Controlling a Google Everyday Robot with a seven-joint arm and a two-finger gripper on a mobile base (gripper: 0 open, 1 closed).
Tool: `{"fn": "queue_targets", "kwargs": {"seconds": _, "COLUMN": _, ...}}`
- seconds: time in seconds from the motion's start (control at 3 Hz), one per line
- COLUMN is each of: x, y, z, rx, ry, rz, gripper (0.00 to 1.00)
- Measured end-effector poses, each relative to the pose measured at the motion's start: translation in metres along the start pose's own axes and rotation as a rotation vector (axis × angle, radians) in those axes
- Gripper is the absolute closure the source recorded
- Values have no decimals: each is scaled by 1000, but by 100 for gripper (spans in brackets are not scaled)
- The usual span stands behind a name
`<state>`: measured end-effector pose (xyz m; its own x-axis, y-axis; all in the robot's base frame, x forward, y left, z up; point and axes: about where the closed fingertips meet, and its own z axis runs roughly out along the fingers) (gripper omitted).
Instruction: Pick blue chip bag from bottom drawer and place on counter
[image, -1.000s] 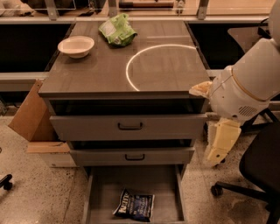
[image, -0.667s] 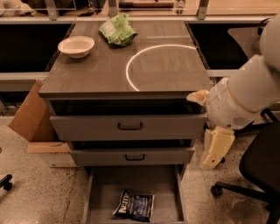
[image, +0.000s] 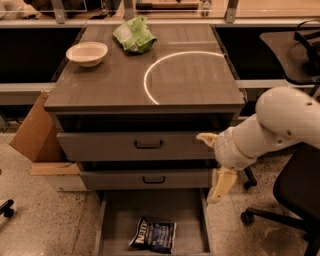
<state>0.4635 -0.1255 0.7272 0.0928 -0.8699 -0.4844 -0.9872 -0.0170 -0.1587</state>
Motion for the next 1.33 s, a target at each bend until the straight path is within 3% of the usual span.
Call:
{"fn": "queue_targets", "kwargs": {"seconds": 0.33, "x": 22, "y": 1, "z": 64, "rx": -68, "ry": -73, "rz": 14, "gripper": 0}}
{"fn": "queue_targets", "kwargs": {"seconds": 0.67, "x": 22, "y": 1, "z": 64, "rx": -68, "ry": -73, "rz": 14, "gripper": 0}}
{"fn": "queue_targets", "kwargs": {"seconds": 1.33, "x": 53, "y": 23, "z": 163, "rx": -132, "ry": -72, "rz": -37, "gripper": 0}}
